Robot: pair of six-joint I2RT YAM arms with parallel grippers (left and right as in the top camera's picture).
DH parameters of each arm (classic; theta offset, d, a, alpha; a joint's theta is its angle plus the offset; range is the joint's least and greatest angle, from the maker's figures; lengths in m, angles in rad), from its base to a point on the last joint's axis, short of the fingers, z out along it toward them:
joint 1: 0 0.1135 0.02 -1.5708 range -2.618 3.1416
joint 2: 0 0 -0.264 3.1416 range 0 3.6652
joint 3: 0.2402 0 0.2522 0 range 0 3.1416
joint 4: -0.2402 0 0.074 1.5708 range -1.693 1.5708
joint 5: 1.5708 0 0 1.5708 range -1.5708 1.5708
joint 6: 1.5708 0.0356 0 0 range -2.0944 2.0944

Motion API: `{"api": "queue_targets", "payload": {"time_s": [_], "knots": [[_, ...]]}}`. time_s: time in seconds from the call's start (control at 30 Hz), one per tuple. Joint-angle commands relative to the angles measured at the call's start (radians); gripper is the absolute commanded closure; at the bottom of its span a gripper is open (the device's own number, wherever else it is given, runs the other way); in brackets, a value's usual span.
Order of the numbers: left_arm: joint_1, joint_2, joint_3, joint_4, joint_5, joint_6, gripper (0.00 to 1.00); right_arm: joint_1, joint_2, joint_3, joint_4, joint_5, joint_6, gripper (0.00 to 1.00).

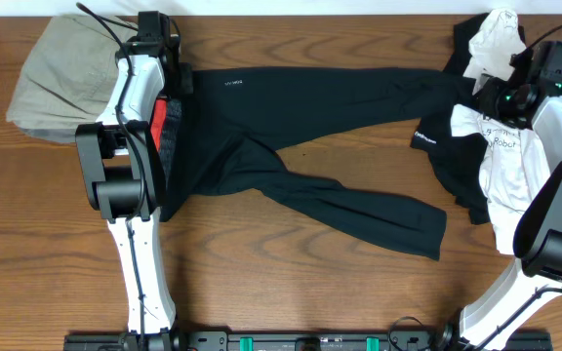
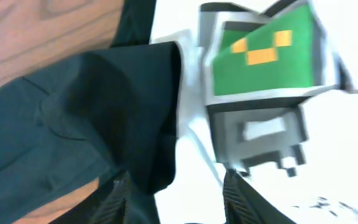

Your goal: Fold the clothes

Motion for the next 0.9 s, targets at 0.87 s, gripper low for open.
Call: {"api": "queue_targets", "payload": {"time_s": [0.87], "knots": [[0.006,0.024,-0.022,-0.033,-0.002,-0.009,0.75,0.027,0.053,-0.116,0.227,-0.075,0.153,0.92]]}}
